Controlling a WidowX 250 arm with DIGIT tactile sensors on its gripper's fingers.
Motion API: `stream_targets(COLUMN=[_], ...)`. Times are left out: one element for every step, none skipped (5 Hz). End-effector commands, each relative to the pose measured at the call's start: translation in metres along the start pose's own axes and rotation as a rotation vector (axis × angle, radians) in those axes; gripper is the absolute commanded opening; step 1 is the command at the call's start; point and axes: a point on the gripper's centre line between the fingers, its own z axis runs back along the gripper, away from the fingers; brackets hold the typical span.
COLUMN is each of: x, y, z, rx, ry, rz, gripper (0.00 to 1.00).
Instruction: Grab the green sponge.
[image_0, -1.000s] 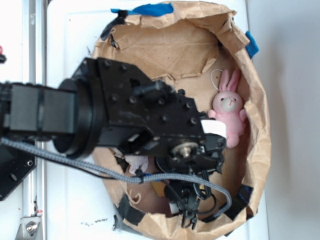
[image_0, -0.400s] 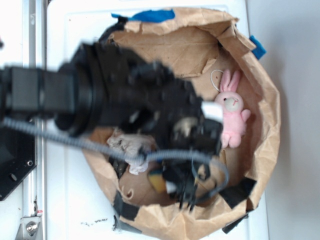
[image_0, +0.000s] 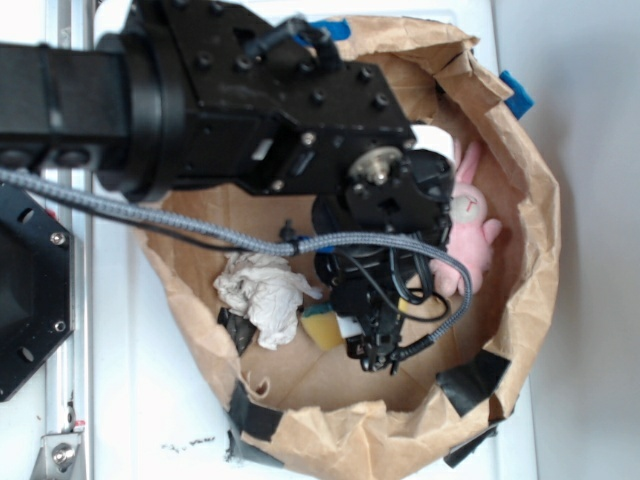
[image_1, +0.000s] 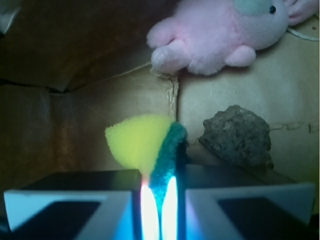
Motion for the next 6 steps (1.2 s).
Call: stream_targets(x=[0.009, -0.001, -0.006, -0.007, 0.003, 0.009], y=[-0.001, -0.008, -0.014, -0.011, 0.005, 0.027], z=[0.014, 0.006, -0.005, 0.005, 0.031, 0.071], rx=[0.012, 0.023, 0.043, 0.037, 0.140, 0.169], ry=[-0.074, -0.059, -0.058, -0.060, -0.109, -0.081], rz=[-0.023, -0.037, -0.073, -0.064, -0.015, 0.030], gripper=[0.00, 0.00, 0.00, 0.00, 0.00, 0.00])
